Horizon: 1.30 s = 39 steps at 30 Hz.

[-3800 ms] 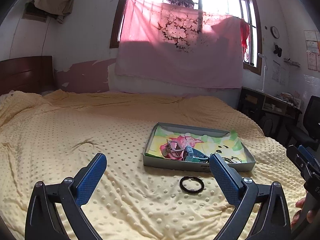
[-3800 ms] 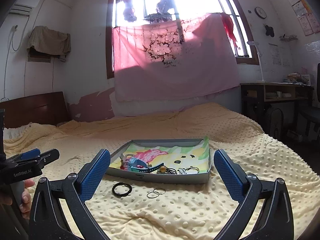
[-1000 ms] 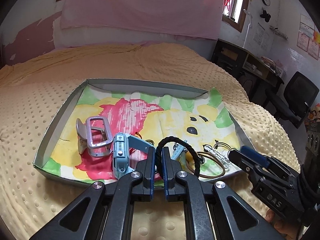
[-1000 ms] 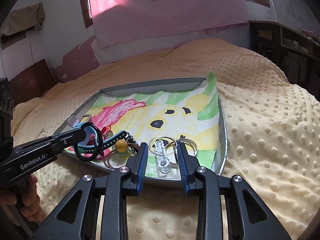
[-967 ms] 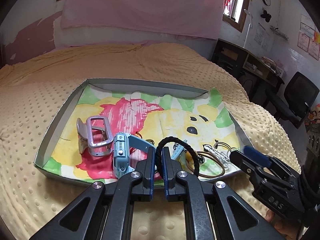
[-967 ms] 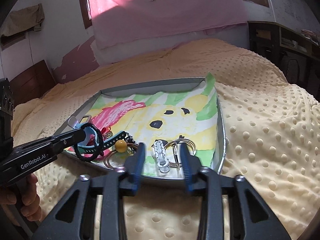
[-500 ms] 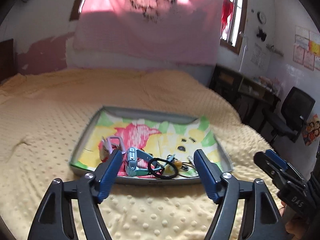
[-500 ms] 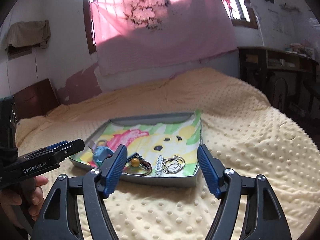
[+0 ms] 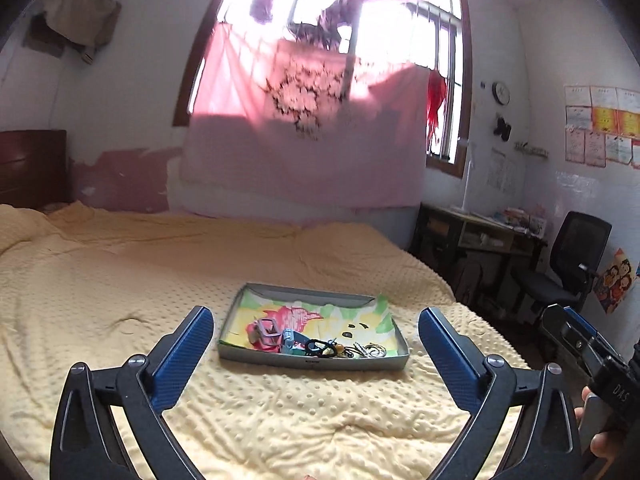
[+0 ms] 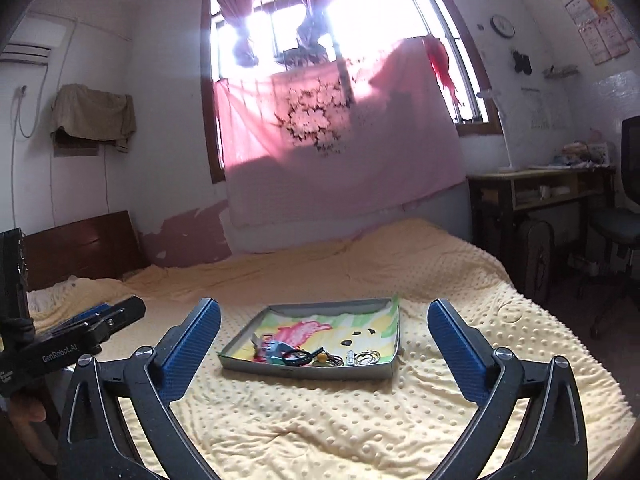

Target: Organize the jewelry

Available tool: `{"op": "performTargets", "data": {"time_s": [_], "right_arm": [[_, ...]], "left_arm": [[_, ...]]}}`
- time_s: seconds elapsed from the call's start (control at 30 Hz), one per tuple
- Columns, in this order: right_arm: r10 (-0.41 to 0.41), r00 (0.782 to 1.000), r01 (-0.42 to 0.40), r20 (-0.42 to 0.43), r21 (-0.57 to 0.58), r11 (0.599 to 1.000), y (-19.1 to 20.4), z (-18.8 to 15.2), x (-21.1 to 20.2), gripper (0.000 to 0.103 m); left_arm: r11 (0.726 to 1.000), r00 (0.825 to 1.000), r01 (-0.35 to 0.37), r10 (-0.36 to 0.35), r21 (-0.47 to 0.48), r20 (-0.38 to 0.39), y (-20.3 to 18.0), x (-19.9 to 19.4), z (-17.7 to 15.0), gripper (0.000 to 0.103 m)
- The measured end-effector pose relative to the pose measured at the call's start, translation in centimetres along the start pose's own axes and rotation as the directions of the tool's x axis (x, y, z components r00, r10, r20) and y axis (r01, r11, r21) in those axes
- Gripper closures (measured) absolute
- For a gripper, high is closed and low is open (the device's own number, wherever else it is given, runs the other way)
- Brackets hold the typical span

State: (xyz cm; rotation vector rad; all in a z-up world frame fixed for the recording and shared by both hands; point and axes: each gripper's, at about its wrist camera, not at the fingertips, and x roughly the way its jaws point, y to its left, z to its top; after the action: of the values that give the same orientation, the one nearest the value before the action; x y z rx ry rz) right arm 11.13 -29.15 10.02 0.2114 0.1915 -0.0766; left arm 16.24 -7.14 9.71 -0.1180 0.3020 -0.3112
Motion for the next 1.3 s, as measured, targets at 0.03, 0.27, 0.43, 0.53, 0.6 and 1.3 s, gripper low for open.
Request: {"op": "performTargets", "data": {"time_s": [0.03,0.27,0.43,0.53,0.6,1.3], "right_arm": [[0.001,1.0,-0.001,0.008,-0.004,1.0,0.3,0.1,-1.0,0.001],[0.004,0.999,-0.003,0.049,-0.029,1.0,2.0,-0.8,-8.4,0.001],[-0.006,0.998,0.008,0.056,-0.04,0.999,2.8,-2.3,-12.3,0.001],[-0.022,0.998,0.025,0.061,-0.053,0.998,3.1,-3.3,-14.3,0.001],[-0.034,0.997,0.038,0.064,-0.061,0.997,3.3,-4.0,-15.3,0.001],[-0.089,0.996,0.088,-0.011,-0.08,0.993,4.4,-9.5,-14.2,0.001]], "left_arm": [[1.0,1.0,-0.005,0.004,0.005,0.01,-0.1,-1.1,0.0,0.0],[0.998,0.997,-0.051,0.049,0.036,0.052,0.2,-8.5,-1.7,0.0],[0.995,0.995,-0.076,0.072,0.058,0.065,0.0,-11.5,-3.6,0.0],[0.994,0.994,-0.086,0.082,0.069,0.07,0.2,-13.0,-4.8,0.0],[0.992,0.993,-0.1,0.095,0.078,0.07,0.3,-13.6,-5.6,0.0],[0.984,0.985,-0.172,0.171,0.05,0.019,3.2,-13.2,-12.2,0.0]]}}
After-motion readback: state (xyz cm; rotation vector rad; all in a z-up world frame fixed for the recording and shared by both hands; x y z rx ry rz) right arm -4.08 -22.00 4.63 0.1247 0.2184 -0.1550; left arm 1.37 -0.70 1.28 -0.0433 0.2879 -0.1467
